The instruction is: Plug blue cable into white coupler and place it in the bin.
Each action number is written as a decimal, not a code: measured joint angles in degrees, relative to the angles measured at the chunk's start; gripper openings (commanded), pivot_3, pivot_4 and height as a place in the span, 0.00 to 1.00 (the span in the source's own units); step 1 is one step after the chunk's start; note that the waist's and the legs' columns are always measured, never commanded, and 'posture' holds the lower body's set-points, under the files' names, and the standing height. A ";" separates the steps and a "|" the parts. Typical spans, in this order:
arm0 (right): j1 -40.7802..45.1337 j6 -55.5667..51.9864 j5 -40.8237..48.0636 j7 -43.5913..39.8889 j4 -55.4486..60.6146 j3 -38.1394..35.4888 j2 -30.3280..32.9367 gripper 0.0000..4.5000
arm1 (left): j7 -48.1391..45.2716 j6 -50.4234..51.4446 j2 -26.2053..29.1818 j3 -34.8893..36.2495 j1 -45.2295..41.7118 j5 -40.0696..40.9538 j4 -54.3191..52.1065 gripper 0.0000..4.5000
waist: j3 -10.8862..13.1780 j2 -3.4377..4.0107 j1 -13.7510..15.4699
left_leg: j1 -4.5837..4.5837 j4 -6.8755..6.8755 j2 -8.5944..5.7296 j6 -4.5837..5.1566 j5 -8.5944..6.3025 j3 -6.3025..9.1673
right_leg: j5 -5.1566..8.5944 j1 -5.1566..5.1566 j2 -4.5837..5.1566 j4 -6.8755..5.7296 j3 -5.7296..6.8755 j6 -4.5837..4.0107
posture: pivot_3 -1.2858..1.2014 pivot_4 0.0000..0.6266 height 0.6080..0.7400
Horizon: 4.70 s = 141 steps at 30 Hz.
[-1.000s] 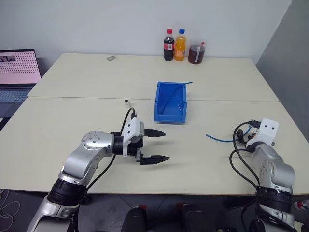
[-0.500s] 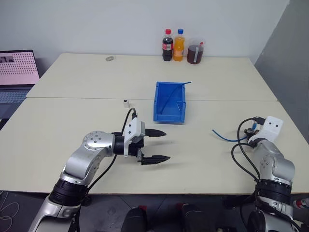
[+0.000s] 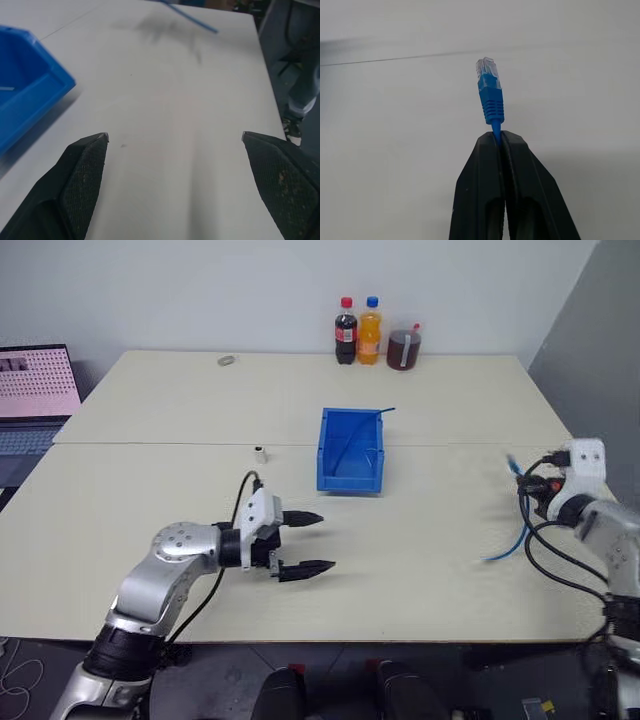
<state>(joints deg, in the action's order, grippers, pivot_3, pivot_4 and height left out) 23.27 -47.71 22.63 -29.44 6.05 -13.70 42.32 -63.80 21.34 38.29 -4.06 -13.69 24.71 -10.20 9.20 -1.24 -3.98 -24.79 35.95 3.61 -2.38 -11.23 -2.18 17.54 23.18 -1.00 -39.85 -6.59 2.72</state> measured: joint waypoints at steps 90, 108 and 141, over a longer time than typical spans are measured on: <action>-9.35 -1.73 -2.96 -13.91 25.79 26.14 -9.72 0.97 | 0.40 -11.77 -1.72 -9.02 -3.89 -16.32 14.25 0.06 | 0.14 -0.52 2.07 | 0.44 0.13 0.04 -0.02 0.02 0.68 | 0.20 -0.90 0.08 -0.01 0.94 -0.29 | 0.52 0.24 1.00; -13.64 10.67 1.61 -18.46 26.83 22.40 -7.27 0.97 | -0.70 -8.92 -0.62 -7.48 -2.53 -14.10 12.23 0.06 | 0.18 -0.52 1.83 | 0.43 0.06 0.08 -0.02 0.01 0.69 | 0.24 -0.88 0.06 0.04 0.96 -0.35 | 0.52 0.24 1.00; -14.59 -1.49 26.47 -3.72 25.14 12.78 -20.38 0.97 | 0.80 26.63 -7.49 1.57 -10.69 18.92 1.52 0.06 | 0.46 -0.76 1.22 | 0.21 0.06 0.04 -0.02 0.01 0.90 | 0.20 -0.89 0.05 0.32 1.11 -0.28 | 0.52 0.24 1.00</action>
<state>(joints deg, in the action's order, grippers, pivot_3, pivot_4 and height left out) 8.68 -49.20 49.10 -33.16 31.19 -0.92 21.94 -63.01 47.97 30.80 -2.50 -24.39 43.62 -8.68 9.66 -2.00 -2.76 -24.58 36.00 3.65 -2.40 -11.22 -1.28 17.74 22.29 -0.95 -39.53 -5.48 2.44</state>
